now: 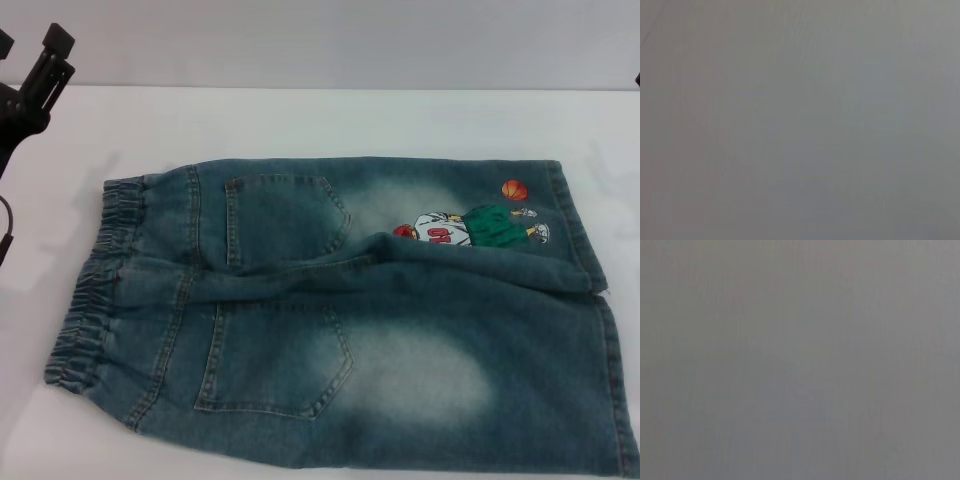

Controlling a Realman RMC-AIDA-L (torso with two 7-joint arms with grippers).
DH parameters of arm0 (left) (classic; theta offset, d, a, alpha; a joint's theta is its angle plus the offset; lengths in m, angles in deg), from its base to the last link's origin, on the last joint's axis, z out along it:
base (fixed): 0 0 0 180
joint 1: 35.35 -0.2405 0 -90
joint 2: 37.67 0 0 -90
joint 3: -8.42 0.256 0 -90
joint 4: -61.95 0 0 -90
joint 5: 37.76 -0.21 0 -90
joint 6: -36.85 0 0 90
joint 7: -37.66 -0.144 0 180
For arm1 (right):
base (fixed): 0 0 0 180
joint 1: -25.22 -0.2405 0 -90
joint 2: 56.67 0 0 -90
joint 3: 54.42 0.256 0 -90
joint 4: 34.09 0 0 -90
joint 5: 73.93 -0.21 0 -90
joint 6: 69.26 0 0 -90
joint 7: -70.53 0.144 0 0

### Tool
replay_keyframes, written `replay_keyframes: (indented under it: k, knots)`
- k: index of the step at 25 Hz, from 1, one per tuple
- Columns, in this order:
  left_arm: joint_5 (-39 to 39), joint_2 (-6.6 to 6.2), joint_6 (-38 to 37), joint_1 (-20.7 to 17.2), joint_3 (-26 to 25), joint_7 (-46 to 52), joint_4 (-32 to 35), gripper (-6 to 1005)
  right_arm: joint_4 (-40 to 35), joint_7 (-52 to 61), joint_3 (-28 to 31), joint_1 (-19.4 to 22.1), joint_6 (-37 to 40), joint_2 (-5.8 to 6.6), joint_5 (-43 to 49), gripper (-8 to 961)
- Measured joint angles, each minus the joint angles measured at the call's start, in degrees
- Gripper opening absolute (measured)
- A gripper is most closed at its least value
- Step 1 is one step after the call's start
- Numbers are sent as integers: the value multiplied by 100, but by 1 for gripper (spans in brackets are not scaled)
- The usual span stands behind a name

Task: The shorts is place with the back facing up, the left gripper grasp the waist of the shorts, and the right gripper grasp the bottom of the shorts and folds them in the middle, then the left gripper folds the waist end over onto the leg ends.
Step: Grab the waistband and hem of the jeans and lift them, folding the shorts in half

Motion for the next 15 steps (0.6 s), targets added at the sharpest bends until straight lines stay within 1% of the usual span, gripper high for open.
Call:
replay_keyframes:
  k: [15]
  knots:
    - [-23, 7, 123, 73, 0, 0, 0, 859, -27, -10, 14, -19, -150, 0, 0, 796]
